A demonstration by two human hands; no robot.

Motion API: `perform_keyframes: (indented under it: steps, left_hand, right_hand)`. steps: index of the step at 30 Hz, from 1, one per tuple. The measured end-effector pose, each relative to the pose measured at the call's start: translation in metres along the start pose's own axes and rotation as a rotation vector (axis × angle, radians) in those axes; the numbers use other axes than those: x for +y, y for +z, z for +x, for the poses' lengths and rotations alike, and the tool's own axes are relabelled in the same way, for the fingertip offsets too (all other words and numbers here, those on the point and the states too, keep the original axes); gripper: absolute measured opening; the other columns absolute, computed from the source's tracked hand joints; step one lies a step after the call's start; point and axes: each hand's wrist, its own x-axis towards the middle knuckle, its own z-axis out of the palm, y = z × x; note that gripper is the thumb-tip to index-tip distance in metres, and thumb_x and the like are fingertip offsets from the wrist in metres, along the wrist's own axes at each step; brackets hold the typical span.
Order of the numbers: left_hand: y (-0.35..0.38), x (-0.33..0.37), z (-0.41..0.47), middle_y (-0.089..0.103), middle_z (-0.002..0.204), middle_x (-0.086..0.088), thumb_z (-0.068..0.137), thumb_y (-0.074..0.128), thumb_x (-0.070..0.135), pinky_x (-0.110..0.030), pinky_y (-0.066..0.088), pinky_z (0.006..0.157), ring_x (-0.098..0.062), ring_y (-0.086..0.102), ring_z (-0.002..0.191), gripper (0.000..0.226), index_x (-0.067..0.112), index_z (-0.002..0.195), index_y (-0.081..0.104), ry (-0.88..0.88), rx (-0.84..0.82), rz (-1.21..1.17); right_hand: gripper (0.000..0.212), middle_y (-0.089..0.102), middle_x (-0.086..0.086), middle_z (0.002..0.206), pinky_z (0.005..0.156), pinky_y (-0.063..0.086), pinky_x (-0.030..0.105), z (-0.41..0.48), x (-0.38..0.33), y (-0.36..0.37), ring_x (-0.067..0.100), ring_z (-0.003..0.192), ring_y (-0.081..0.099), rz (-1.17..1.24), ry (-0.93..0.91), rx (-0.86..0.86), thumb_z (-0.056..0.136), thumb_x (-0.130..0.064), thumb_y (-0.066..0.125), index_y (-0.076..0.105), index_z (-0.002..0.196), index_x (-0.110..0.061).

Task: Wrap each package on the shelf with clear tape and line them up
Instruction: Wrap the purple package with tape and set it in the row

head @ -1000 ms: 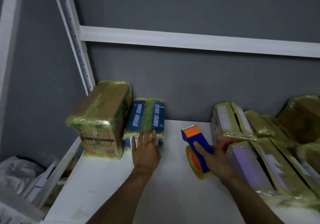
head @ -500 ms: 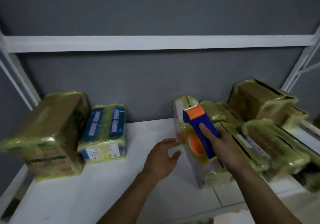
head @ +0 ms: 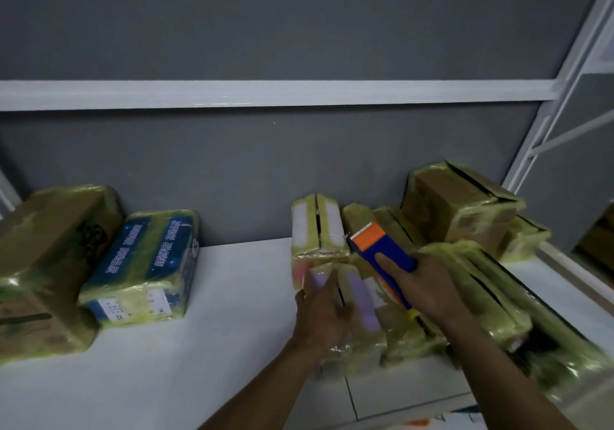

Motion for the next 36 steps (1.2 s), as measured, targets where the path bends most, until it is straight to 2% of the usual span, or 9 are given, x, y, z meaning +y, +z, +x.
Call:
perform_keyframes:
  steps: [6, 9, 14, 17, 21, 24, 27, 31, 36]
  left_hand:
    - [-0.021, -0.017, -0.012, 0.065, 0.114, 0.024, 0.083, 0.064, 0.047, -0.009, 0.046, 0.081, 0.000, 0.063, 0.103, 0.042, 0.041, 0.124, 0.062, 0.058, 0.035, -0.103]
    - [-0.044, -0.034, -0.012, 0.073, 0.115, 0.006, 0.091, 0.066, 0.027, -0.018, 0.053, 0.090, -0.012, 0.067, 0.107, 0.024, 0.024, 0.112, 0.075, 0.071, -0.035, -0.061]
    - [-0.084, -0.056, -0.013, 0.061, 0.141, 0.007, 0.098, 0.053, 0.004, -0.038, 0.038, 0.115, -0.014, 0.054, 0.133, 0.047, 0.032, 0.134, 0.066, 0.148, -0.133, 0.137]
    - [-0.093, -0.068, -0.021, 0.047, 0.151, 0.022, 0.099, 0.045, 0.005, -0.056, 0.012, 0.124, -0.012, 0.036, 0.145, 0.062, 0.049, 0.141, 0.051, 0.177, -0.101, 0.286]
    - [-0.089, -0.084, -0.039, 0.020, 0.162, 0.028, 0.089, 0.052, 0.069, -0.060, 0.000, 0.121, -0.010, 0.009, 0.153, 0.066, 0.059, 0.149, 0.026, 0.074, -0.076, 0.369]
    - [-0.086, -0.097, -0.050, 0.013, 0.163, 0.026, 0.071, 0.063, 0.083, -0.053, 0.011, 0.126, -0.011, 0.005, 0.152, 0.101, 0.052, 0.155, 0.017, 0.120, -0.129, 0.343]
    - [-0.089, -0.109, -0.055, 0.011, 0.166, 0.019, 0.082, 0.071, 0.063, -0.035, 0.013, 0.127, -0.015, 0.004, 0.155, 0.096, 0.039, 0.160, 0.019, 0.205, -0.098, 0.370]
    - [-0.096, -0.119, -0.069, 0.002, 0.168, 0.018, 0.089, 0.072, 0.049, -0.037, 0.008, 0.128, -0.013, -0.008, 0.155, 0.098, 0.030, 0.162, 0.010, 0.202, -0.190, 0.309]
    - [-0.101, -0.136, -0.100, -0.004, 0.166, 0.018, 0.085, 0.070, 0.062, -0.019, -0.006, 0.123, -0.006, -0.017, 0.153, 0.109, 0.024, 0.162, 0.003, 0.244, -0.123, 0.297]
  right_hand:
    - [0.059, 0.062, 0.016, 0.058, 0.055, 0.043, 0.030, 0.007, 0.021, 0.011, 0.021, 0.044, 0.057, 0.017, 0.034, -0.031, 0.087, -0.064, 0.066, 0.058, 0.064, -0.010]
    - [0.060, 0.066, 0.014, 0.061, 0.057, 0.045, 0.030, 0.007, 0.018, 0.021, 0.025, 0.052, 0.064, 0.018, 0.050, -0.051, 0.089, -0.063, 0.067, 0.065, 0.073, -0.005]
    - [0.050, 0.068, -0.002, 0.059, 0.052, 0.042, 0.022, 0.000, 0.003, 0.040, 0.007, 0.049, 0.063, 0.034, 0.047, -0.073, 0.086, -0.063, 0.069, 0.066, 0.069, -0.016]
    - [0.056, 0.069, 0.002, 0.062, 0.057, 0.046, 0.028, -0.003, -0.009, 0.048, 0.012, 0.052, 0.065, 0.050, 0.035, -0.115, 0.083, -0.069, 0.066, 0.070, 0.075, -0.013]
    - [0.064, 0.068, 0.001, 0.061, 0.057, 0.047, 0.030, -0.005, -0.026, 0.056, 0.010, 0.051, 0.062, 0.010, -0.031, -0.109, 0.076, -0.078, 0.061, 0.067, 0.072, -0.015]
    - [0.060, 0.066, 0.000, 0.060, 0.058, 0.045, 0.030, -0.005, -0.044, 0.062, 0.009, 0.051, 0.060, -0.053, -0.078, -0.130, 0.079, -0.077, 0.064, 0.064, 0.070, -0.017]
    - [0.056, 0.064, -0.004, 0.059, 0.057, 0.044, 0.028, -0.006, -0.068, 0.069, 0.007, 0.051, 0.059, -0.063, -0.139, -0.170, 0.084, -0.072, 0.065, 0.062, 0.071, -0.017]
    - [0.052, 0.072, 0.004, 0.074, 0.066, 0.054, 0.037, -0.007, -0.088, 0.086, 0.020, 0.066, 0.070, -0.003, -0.145, -0.314, 0.086, -0.066, 0.070, 0.069, 0.084, -0.014]
    - [0.068, 0.071, -0.004, 0.068, 0.060, 0.047, 0.028, -0.020, -0.088, 0.110, 0.008, 0.056, 0.066, -0.045, -0.136, -0.441, 0.076, -0.085, 0.053, 0.070, 0.083, -0.020]
